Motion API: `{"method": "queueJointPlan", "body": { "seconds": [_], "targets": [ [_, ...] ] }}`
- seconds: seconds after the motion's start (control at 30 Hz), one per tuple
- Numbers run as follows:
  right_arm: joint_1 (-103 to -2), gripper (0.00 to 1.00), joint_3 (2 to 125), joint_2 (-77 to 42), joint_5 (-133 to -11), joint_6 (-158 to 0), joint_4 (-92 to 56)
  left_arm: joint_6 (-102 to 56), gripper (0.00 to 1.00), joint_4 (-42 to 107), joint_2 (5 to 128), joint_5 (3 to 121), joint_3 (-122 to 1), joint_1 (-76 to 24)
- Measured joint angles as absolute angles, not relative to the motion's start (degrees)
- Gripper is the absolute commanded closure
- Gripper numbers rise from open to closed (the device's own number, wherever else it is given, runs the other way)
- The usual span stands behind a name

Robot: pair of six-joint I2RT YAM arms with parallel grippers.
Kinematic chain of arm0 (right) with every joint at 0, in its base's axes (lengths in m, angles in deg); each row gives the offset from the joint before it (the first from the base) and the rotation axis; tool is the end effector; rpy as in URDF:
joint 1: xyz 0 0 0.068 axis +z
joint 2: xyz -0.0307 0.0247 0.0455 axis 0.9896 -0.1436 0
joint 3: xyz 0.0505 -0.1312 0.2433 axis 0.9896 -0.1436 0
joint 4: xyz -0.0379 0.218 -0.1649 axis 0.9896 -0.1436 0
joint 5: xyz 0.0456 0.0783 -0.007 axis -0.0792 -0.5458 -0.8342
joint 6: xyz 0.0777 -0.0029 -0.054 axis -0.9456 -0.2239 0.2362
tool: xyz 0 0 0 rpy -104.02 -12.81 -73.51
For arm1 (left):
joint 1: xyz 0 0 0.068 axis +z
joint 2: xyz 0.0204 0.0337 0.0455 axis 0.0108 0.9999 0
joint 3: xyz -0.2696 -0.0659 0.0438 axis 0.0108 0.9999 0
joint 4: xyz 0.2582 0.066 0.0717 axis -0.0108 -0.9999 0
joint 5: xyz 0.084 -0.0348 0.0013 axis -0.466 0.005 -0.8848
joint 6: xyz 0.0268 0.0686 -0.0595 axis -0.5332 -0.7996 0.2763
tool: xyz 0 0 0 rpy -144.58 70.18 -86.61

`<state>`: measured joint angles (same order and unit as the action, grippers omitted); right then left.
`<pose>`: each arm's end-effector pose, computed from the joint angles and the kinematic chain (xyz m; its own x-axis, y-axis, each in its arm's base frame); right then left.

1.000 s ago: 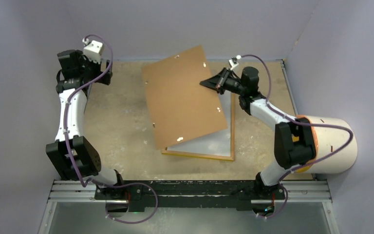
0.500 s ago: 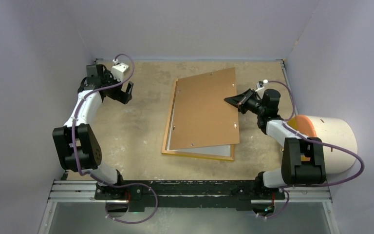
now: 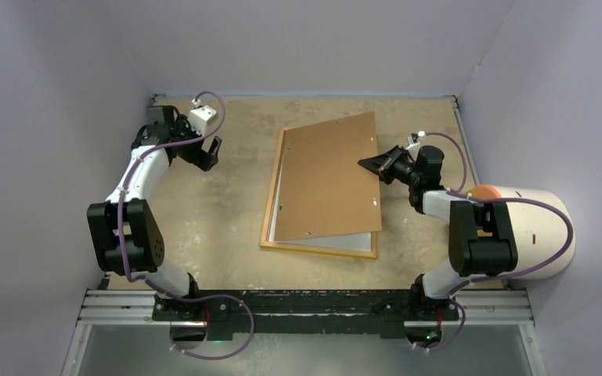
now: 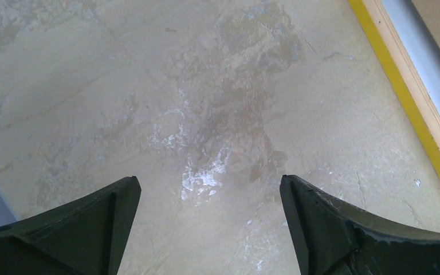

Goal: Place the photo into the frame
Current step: Turn over the photo frame item on the photo frame.

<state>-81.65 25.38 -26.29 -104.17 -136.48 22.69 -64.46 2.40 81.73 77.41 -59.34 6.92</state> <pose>0.3625 0.0551 0.1894 -0.6504 0.6930 -0.3110 -0.0901 0.3361 0.9375 0.3939 0.0087 0.2413 -0.5558 0.3945 -0.7317 0.5111 0.8564 0.0735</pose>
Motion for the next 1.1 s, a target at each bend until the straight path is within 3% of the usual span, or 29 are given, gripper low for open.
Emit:
{"method": "queueJointPlan", "body": {
  "seconds": [1.1],
  "targets": [
    [-81.2,1.0,21.0,-32.1,-103.1,-140.8,34.7,-65.9,0.0,1.9,81.7,76.3,-57.6,6.8]
  ]
}}
